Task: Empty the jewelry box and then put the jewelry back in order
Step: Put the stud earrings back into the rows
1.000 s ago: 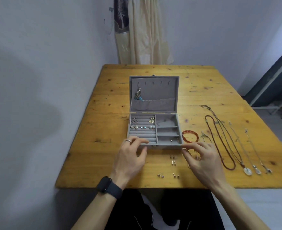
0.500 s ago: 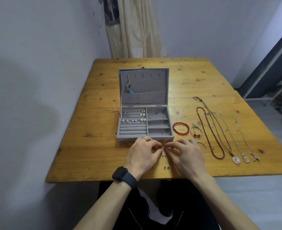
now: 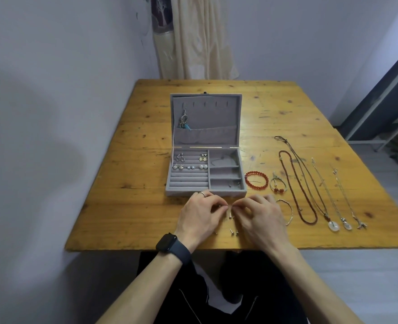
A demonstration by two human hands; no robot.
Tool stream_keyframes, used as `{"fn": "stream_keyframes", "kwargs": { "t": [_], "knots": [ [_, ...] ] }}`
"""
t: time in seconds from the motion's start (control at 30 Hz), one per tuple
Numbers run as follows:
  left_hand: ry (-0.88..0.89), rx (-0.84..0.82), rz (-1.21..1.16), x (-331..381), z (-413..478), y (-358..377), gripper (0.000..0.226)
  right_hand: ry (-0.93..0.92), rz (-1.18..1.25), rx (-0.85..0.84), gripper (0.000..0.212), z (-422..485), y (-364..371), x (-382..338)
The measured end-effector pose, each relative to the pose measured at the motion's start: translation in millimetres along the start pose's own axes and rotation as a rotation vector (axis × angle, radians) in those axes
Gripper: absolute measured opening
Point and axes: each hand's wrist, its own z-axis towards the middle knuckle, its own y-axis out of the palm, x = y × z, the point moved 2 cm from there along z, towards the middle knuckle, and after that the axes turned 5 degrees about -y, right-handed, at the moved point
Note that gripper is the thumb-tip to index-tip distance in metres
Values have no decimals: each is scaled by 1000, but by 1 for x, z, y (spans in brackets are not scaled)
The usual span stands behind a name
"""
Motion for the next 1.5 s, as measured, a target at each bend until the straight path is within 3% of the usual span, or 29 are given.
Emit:
{"fn": "stream_keyframes", "kwargs": {
  "t": [0.23, 0.4, 0.53, 0.9, 1.17, 1.33, 1.5],
  "knots": [
    [-111, 142, -220, -29, 1, -52, 6, -36, 186, 89, 7, 9, -6, -17],
    [-219, 218, -204, -61, 22, -82, 8, -69, 187, 51, 8, 34, 4, -41],
    [-273, 150, -64, -74, 42, -88, 10, -92, 146, 1, 14, 65, 18, -65],
    [-216, -46, 349, -61, 78, -102, 14, -89, 7, -203, 22, 112, 52, -102],
    [-242, -17, 166, -73, 72, -92, 17, -5, -68, -312, 22, 126, 50, -114],
    [-355, -4, -40, -81, 71, -87, 23, 46, -94, -251, 24, 130, 52, -121],
    [-408, 2, -78, -81, 72, -81, 30, 74, -74, -215, 21, 131, 52, -120]
  ]
}}
